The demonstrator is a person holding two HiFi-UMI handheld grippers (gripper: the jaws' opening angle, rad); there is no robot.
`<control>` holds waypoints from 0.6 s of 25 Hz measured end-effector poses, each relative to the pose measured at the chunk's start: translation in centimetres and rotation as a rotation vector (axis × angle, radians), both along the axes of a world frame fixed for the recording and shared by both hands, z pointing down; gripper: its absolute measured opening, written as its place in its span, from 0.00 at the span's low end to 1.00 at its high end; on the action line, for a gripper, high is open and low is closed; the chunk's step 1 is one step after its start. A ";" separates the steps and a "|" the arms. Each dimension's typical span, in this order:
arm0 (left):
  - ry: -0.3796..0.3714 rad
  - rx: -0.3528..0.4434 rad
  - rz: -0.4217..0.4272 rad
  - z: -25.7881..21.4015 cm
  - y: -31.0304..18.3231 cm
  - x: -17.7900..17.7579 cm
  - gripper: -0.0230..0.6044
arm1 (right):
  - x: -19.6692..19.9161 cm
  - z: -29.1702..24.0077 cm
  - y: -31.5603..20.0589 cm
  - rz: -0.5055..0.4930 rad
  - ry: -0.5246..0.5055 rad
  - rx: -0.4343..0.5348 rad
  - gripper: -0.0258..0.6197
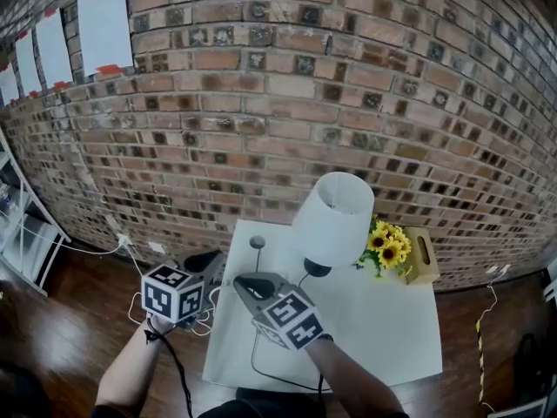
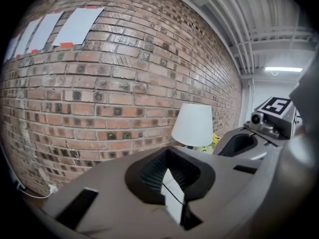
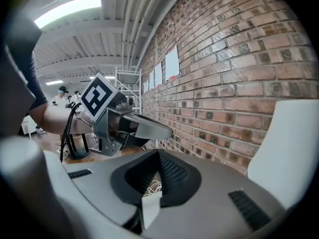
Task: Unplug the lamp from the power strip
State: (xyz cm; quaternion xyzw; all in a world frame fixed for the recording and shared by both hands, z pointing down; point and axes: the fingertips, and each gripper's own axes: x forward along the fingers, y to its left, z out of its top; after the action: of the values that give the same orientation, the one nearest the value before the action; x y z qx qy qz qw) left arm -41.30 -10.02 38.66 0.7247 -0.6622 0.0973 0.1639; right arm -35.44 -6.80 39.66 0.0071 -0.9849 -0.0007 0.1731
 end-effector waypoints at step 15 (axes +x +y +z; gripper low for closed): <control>0.058 0.067 0.024 -0.3 3.4 0.9 0.07 | 1.8 0.0 1.4 0.075 0.031 0.022 0.04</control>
State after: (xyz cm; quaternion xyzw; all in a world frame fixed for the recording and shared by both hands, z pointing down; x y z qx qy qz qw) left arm -40.37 -6.63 38.32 0.7401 -0.6514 0.0560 0.1574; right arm -33.63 -5.37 39.65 0.0461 -0.9810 -0.0051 0.1882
